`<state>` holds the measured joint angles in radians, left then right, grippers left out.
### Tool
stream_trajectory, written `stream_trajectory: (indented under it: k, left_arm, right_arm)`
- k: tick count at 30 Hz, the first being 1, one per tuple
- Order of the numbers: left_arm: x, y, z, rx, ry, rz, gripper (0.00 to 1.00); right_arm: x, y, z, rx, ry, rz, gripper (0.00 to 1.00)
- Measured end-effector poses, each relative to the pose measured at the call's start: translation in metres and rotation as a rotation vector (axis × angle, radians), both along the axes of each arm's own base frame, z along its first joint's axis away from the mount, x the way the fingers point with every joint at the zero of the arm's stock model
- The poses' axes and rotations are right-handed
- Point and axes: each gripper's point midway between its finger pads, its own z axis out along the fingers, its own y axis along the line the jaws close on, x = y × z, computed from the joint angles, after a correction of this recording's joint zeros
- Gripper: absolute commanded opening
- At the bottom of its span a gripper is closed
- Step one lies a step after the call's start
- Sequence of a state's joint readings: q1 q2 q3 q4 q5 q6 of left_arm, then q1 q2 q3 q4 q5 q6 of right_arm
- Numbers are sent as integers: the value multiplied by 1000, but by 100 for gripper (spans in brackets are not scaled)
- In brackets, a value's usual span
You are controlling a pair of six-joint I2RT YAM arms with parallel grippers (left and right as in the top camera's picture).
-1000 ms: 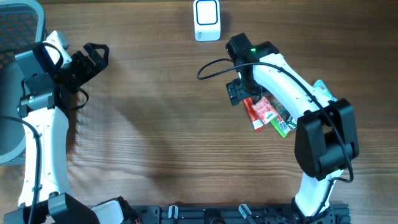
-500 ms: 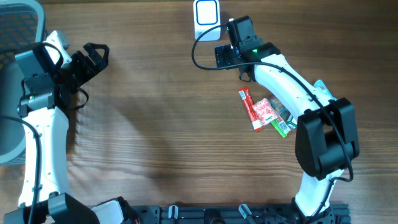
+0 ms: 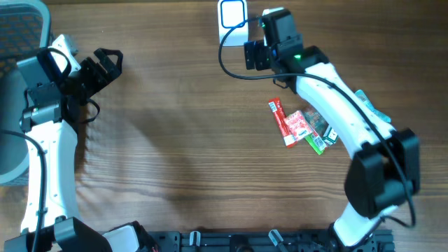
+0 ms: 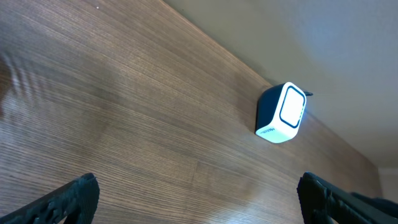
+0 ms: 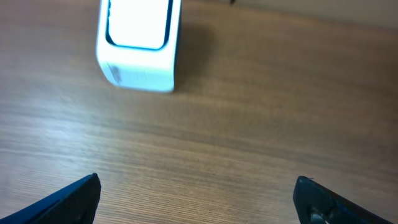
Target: Scan the item barcode
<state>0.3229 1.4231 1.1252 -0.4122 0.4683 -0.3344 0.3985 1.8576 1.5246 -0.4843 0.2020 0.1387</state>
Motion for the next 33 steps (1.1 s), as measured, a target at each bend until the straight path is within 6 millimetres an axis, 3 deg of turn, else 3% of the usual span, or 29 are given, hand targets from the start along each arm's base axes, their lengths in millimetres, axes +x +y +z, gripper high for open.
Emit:
stream_trajectory:
  k: [3,4,7,8,11,13,15,17,20,22,25,28,30,33]
  left_arm:
    - [0,0,0,0,0,0,100]
    - [0,0,0,0,0,0,100]
    - [0,0,0,0,0,0,100]
    - [0,0,0,0,0,0,100]
    - [0,0,0,1,-1,0,100]
    - [0,0,0,0,0,0,100]
    - [0,0,0,0,0,0,100]
    - [0,0,0,0,0,0,100]
    - [0,0,0,0,1,0,100]
    - [0,0,0,0,0,0,100]
    - [0,0,0,0,0,0,100]
    - [0,0,0,0,1,0,100]
    - [0,0,0,0,0,0,100]
    - [0,0,0,0,0,0,100]
  right_arm:
    - [-11,-4,64,51,-122,0,100]
    - [-23,-10,111,89,-212,0,100]
    - [-56,-23,190,159,-373,2,100]
    - [-81,-34,233,200,-470,3,100]
    - [-114,-47,276,241,-569,3,100]
    - [-147,-61,313,282,-666,3,100]
    - [-169,-70,333,306,-724,3,100]
    - [-177,-81,336,268,-739,-22,100]
    - [-194,-98,289,137,-562,-43,100]
    - [-227,-116,269,68,-481,-47,100]
    - [-275,-139,273,71,-510,-60,100]
    - [-328,-157,282,138,-661,-61,100]
    - [-344,-161,281,165,-728,-61,100]
    - [-347,-166,264,208,-882,-102,100]
